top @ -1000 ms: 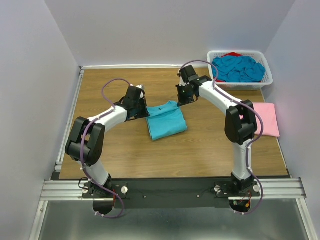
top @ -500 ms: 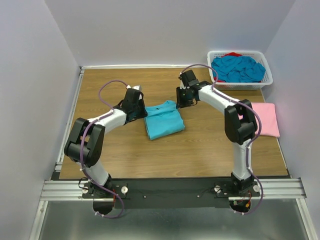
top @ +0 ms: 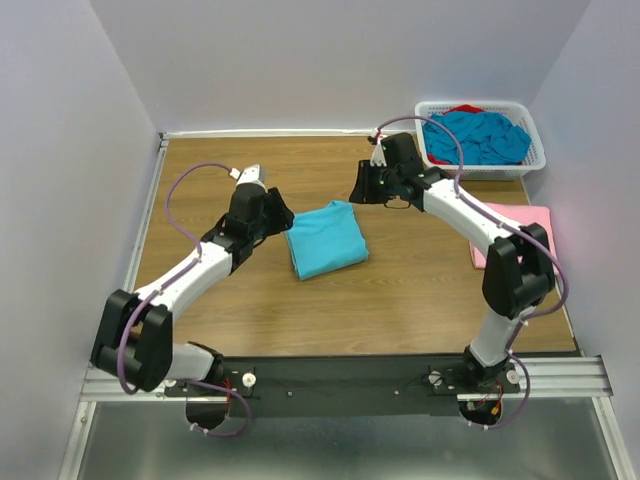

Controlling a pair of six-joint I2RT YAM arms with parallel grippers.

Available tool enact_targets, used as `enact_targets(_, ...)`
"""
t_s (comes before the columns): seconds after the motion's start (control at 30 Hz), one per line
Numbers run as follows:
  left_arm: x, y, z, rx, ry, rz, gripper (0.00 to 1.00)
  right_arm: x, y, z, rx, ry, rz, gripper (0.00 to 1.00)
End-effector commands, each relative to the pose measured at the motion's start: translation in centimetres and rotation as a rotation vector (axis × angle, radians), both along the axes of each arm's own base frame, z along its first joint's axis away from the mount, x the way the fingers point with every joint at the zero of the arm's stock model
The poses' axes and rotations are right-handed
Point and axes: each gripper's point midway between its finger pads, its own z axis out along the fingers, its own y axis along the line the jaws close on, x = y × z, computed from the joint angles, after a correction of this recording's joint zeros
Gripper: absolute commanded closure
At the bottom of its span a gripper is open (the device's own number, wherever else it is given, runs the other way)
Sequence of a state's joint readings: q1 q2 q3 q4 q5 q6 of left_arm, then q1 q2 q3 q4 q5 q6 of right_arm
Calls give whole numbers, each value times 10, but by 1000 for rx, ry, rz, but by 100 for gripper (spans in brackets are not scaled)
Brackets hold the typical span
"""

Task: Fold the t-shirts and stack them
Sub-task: Fold the tshirt

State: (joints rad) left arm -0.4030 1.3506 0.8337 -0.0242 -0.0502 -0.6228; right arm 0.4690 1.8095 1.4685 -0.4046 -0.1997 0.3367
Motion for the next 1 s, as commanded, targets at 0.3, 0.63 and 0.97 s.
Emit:
enact_targets(0.3,15,-60,-28,-123,-19,-124,90,5,43,-46,233,38,273,77)
enact_targets(0.63,84,-24,-99,-162,149,-44,100,67,43,-90,238,55,227,74)
enact_targets(0.97,92,-18,-34,-199,14,-60,61,61,43,-22,366,10,190,63)
